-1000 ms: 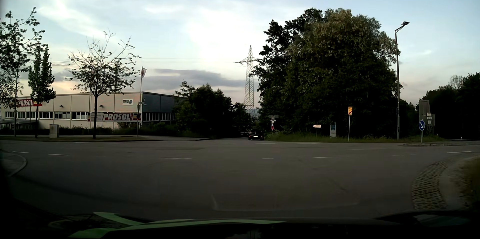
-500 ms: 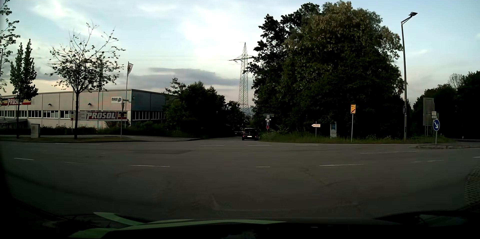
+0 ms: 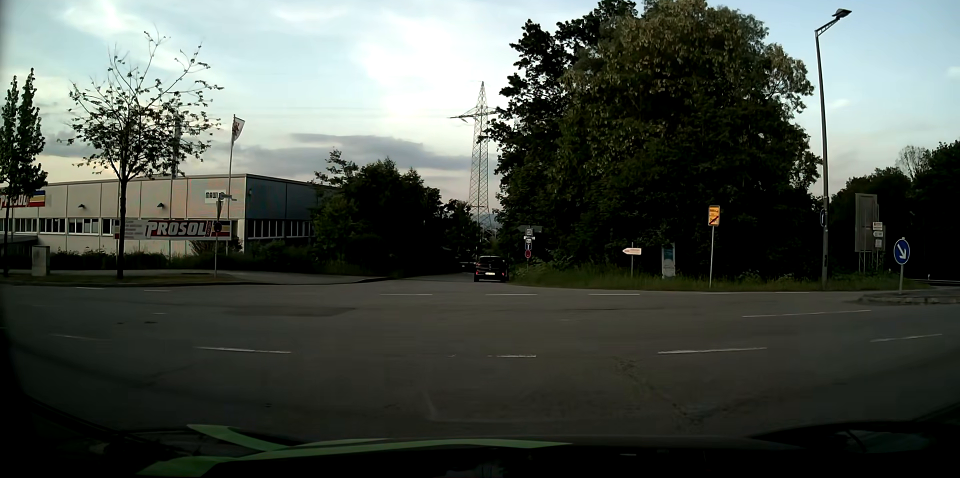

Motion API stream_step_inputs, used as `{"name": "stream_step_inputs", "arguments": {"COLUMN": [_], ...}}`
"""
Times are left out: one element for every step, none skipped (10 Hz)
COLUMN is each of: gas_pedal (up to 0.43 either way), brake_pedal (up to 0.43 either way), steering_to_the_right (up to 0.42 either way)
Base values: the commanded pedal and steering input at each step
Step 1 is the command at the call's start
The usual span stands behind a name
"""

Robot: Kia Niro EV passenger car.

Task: Follow the waypoints while adhering to traffic rules and regulations

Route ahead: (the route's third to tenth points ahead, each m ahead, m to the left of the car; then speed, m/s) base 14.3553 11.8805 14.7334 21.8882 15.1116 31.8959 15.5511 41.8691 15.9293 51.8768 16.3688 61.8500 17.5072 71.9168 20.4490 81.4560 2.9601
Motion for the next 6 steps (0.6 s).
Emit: {"name": "stream_step_inputs", "arguments": {"gas_pedal": [0.0,0.0,0.0,0.0,0.0,0.0], "brake_pedal": [0.232,0.226,0.213,0.207,0.207,0.207], "steering_to_the_right": [0.028,0.025,0.018,0.008,-0.002,-0.018]}}
